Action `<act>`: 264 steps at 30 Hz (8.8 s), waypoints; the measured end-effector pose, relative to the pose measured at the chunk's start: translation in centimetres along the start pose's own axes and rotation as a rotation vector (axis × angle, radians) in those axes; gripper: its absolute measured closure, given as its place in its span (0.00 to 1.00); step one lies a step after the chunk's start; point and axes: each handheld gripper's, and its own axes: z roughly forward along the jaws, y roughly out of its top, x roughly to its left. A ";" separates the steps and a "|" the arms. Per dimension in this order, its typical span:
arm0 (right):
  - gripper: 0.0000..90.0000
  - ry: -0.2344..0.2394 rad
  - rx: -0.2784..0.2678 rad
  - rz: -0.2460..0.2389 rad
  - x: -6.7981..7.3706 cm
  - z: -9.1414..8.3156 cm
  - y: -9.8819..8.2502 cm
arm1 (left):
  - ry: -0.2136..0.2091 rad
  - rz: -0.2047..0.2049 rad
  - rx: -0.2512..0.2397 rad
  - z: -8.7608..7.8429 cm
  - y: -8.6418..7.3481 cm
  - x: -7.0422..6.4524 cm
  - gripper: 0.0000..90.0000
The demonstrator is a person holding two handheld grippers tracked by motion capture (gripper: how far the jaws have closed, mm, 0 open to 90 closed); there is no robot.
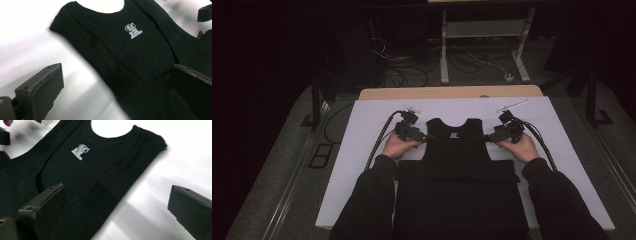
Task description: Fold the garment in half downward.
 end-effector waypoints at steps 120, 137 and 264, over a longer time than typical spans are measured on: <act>0.95 0.113 -0.145 -0.029 7.3 -4.4 -2.3 | 0.063 0.062 -0.199 -5.1 -3.9 -7.4 0.94; 0.95 0.105 -0.126 -0.063 9.2 -5.1 -3.8 | 0.056 0.058 -0.201 -6.1 -5.4 -8.7 0.94; 0.38 0.166 0.050 -0.195 15.0 -8.3 -11.9 | -0.075 0.113 -0.021 -9.4 -12.7 -13.3 0.48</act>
